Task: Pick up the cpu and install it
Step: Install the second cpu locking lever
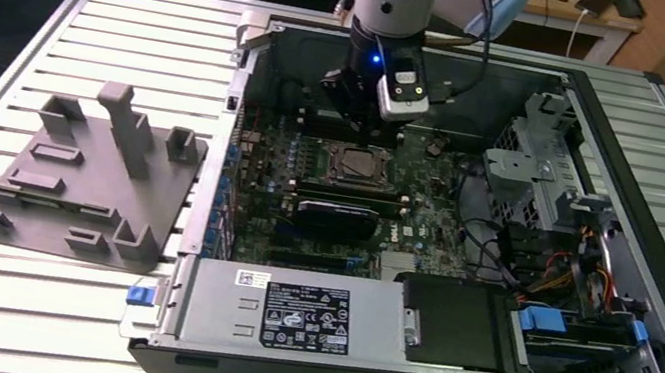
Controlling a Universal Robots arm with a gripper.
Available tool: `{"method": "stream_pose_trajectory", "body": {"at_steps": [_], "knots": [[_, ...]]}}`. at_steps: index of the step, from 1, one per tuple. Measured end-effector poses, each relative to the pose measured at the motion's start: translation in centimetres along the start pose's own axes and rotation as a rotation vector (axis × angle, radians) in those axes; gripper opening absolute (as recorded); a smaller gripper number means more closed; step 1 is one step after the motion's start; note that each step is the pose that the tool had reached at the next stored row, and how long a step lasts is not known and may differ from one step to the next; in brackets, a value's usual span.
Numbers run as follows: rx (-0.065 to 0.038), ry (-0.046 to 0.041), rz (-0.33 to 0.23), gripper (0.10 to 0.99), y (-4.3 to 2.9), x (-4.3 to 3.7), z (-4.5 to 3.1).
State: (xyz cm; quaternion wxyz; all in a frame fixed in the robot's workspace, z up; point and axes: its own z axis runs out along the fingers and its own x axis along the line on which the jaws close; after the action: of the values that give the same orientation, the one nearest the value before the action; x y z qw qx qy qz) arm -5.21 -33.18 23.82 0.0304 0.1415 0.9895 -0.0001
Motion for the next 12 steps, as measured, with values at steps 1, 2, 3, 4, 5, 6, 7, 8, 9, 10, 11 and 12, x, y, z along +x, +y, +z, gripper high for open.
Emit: {"method": "stream_pose_trajectory", "body": {"at_steps": [1, 2, 3, 4, 5, 6, 7, 8, 9, 10, 11, 12], "knots": [[0.0, 0.0, 0.0, 0.106, 0.0, 0.0, 0.0], [0.0, 0.0, 0.0, 0.106, 0.0, 0.0, 0.0], [0.0, 0.0, 0.0, 0.106, 0.0, 0.0, -0.01], [0.0, 0.0, 0.0, 0.106, 0.0, 0.0, -0.01], [0.0, 0.0, 0.0, 0.106, 0.0, 0.0, -0.01], [0.0, 0.0, 0.0, 0.106, 0.0, 0.0, -0.01], [0.0, 0.0, 0.0, 0.106, 0.0, 0.0, -0.01], [0.0, 0.0, 0.0, 0.106, -0.01, 0.0, -0.02], [0.0, 0.0002, 0.0, 0.106, -0.05, -0.02, -0.03], [0.0, 0.0001, 0.0, 0.106, -0.11, -0.04, -0.02], [0.0, 0.0, 0.0, 0.106, -0.21, -0.06, -0.01], [0.0, 0.0, 0.0, 0.106, -0.34, -0.1, -0.02]]}}
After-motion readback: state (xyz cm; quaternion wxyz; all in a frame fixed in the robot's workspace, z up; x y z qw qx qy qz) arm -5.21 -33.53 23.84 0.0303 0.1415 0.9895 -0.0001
